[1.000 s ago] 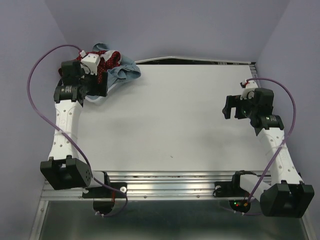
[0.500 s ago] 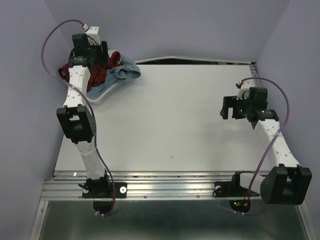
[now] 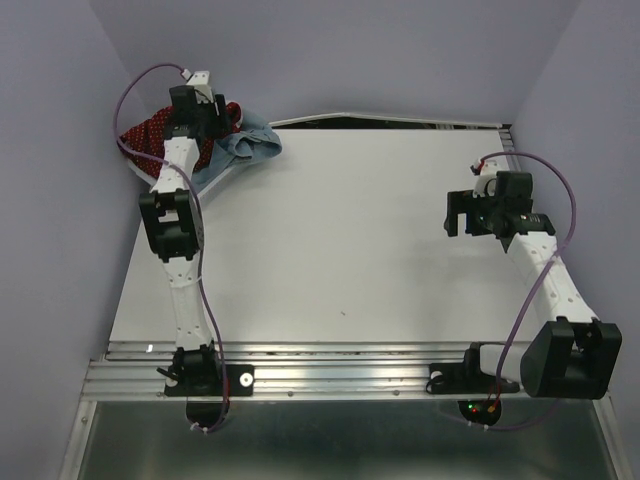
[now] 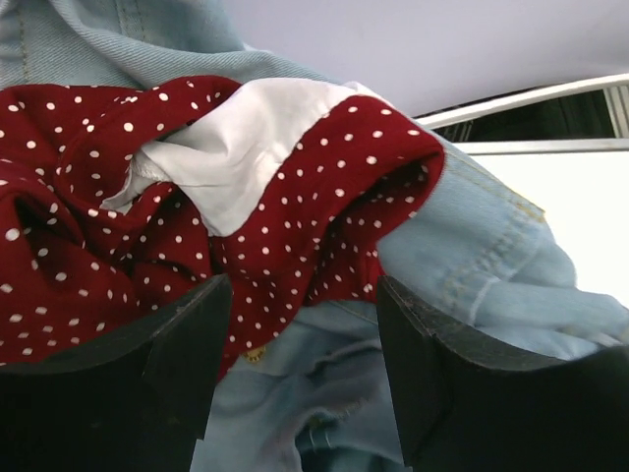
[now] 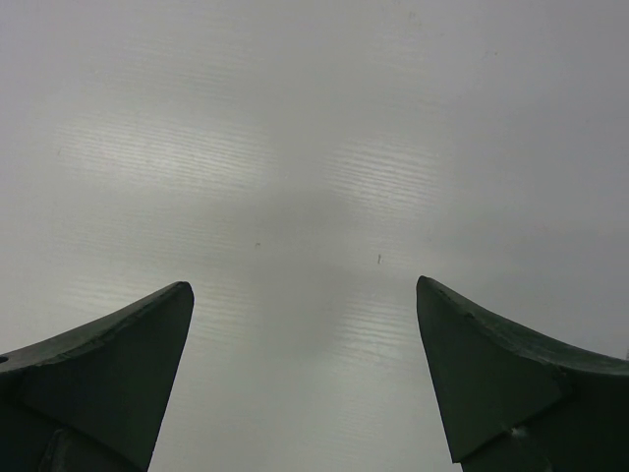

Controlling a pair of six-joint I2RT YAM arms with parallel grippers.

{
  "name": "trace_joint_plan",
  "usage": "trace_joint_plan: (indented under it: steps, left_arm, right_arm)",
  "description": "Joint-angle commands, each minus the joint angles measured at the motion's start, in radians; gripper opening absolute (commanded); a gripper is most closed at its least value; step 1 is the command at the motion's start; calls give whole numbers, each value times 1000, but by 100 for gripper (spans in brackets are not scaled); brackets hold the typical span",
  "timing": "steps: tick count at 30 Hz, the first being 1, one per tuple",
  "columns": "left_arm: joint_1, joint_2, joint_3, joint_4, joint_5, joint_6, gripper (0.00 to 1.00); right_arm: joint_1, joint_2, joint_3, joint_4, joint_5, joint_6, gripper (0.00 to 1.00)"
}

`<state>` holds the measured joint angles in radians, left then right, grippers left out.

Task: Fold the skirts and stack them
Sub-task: Grab the skirt from the pile

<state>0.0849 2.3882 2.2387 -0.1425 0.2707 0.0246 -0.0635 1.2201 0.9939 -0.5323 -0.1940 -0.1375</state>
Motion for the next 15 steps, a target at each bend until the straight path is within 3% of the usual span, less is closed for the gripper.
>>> trace_joint_plan:
  steps: [1,9,11,15]
  left_arm:
    - [-5,37,81,136,-42,-8,72]
    - [-16,144,145,205,-68,-8,69]
    - [-17,155,154,234,-73,-8,62]
    - [-17,151,168,276,-87,-9,33]
  right_arm:
    - [4,10,45,9,45,-19,100]
    - [4,25,40,0,90,-27,100]
    - [4,27,38,-5,100,-25,100]
    - [4,24,45,-12,110,-27,100]
